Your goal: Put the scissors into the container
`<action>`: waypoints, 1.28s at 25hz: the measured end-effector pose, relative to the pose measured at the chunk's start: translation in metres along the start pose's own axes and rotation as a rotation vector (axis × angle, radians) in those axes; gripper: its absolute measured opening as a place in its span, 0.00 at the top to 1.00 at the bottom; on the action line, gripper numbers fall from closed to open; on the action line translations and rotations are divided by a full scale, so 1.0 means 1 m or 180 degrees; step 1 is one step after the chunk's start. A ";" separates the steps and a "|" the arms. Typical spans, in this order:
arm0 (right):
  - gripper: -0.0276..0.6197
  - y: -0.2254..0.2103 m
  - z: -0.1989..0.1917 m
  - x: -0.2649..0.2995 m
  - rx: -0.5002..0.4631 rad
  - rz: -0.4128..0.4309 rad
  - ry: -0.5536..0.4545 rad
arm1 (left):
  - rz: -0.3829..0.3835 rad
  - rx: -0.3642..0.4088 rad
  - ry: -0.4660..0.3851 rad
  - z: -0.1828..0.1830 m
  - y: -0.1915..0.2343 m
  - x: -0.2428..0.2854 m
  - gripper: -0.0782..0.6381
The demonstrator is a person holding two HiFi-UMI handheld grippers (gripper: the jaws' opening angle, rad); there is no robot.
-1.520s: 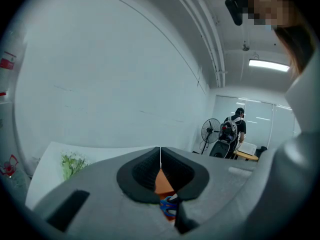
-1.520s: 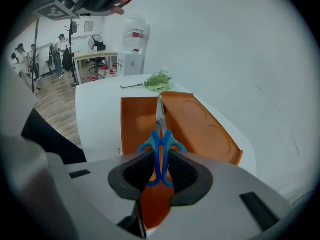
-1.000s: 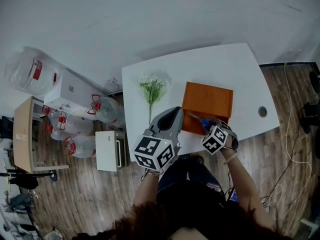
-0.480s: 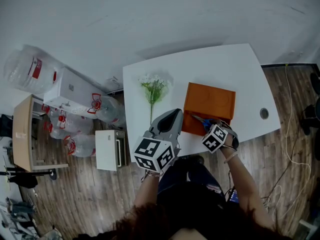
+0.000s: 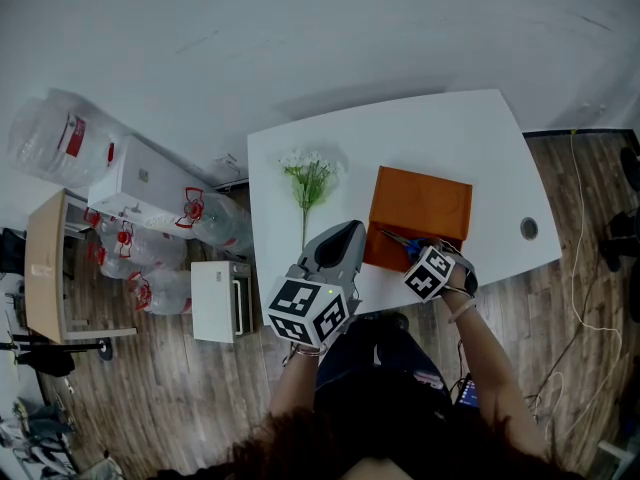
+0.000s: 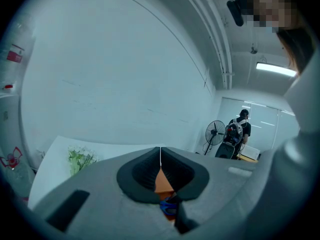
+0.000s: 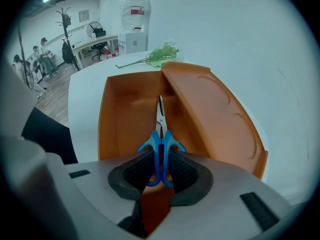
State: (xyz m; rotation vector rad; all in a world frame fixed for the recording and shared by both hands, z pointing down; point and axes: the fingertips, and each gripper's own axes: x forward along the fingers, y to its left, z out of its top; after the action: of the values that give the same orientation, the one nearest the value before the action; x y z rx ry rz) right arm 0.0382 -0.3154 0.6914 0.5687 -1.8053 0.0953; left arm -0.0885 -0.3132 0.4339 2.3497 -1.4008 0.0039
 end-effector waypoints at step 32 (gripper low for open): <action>0.81 -0.002 0.001 -0.005 0.0100 -0.0013 -0.0053 | -0.0144 0.0008 0.0098 -0.008 -0.005 -0.010 0.87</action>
State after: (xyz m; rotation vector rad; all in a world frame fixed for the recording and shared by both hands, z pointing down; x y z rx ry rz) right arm 0.0392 -0.3154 0.6857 0.5970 -1.8214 0.1167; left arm -0.0875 -0.2999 0.4379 2.3729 -1.3337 0.0290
